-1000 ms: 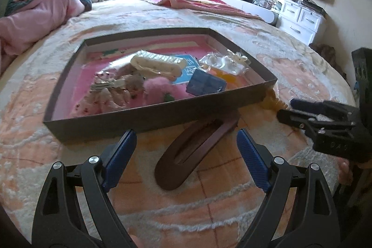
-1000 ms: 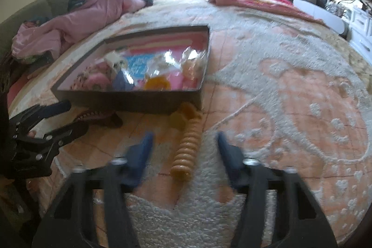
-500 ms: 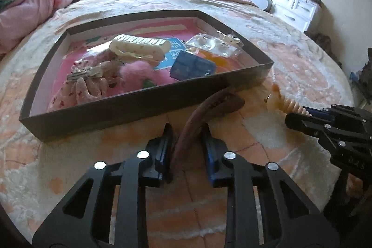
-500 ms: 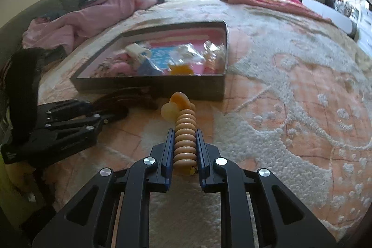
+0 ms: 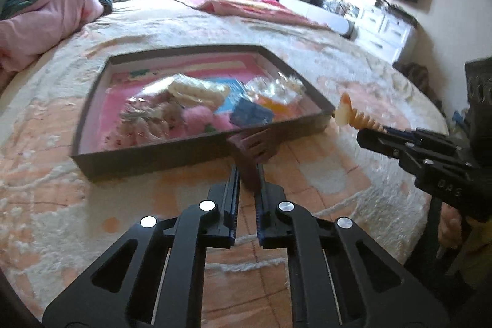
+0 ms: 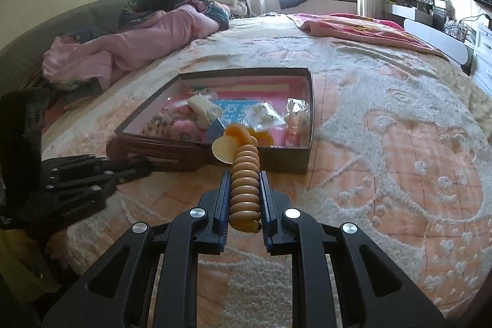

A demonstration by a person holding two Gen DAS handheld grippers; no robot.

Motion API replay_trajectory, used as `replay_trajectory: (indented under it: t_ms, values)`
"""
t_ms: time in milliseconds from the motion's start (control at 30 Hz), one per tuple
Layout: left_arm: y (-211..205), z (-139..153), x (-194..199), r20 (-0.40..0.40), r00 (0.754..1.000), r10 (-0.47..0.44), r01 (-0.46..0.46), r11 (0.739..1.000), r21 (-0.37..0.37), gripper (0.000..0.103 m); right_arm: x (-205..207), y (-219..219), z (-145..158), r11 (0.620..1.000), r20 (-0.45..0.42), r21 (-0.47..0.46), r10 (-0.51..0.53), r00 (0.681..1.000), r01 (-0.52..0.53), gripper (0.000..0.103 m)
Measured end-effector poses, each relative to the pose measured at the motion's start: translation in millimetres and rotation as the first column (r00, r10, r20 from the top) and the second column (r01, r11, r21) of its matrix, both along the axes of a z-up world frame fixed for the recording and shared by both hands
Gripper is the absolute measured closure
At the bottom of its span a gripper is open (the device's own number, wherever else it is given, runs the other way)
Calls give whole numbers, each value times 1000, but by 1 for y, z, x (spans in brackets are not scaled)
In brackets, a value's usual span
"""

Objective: Organize jewelry
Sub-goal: 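Grasp the brown hair claw with the left tool while the right tool grasps the orange spring coil, then carry the brown hair claw and the orange coil over the tray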

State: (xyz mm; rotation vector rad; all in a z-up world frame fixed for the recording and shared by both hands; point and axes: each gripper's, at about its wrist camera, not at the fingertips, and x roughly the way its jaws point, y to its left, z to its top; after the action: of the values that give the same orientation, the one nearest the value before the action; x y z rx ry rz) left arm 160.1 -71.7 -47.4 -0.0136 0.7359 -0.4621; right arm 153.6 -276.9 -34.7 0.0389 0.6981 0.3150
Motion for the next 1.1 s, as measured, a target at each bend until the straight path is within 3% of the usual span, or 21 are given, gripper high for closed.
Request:
replay_trajectory:
  t_ms: [400, 567, 767, 1100]
  values:
    - [42, 21, 25, 22, 994, 108, -104, 984, -147, 100, 23, 5, 9, 999, 21, -22, -30, 999, 30, 86]
    - [53, 26, 43, 22, 990, 137, -131, 976, -173, 100, 39, 5, 15, 998, 41, -30, -48, 998, 49, 86]
    - [62, 28, 67, 17, 983, 180, -175, 969, -176, 100, 61, 7, 18, 998, 61, -41, -43, 997, 46, 86]
    - [70, 6, 94, -4, 968, 252, -251, 963, -98, 100, 95, 30, 6, 997, 47, -72, -3, 999, 7, 86]
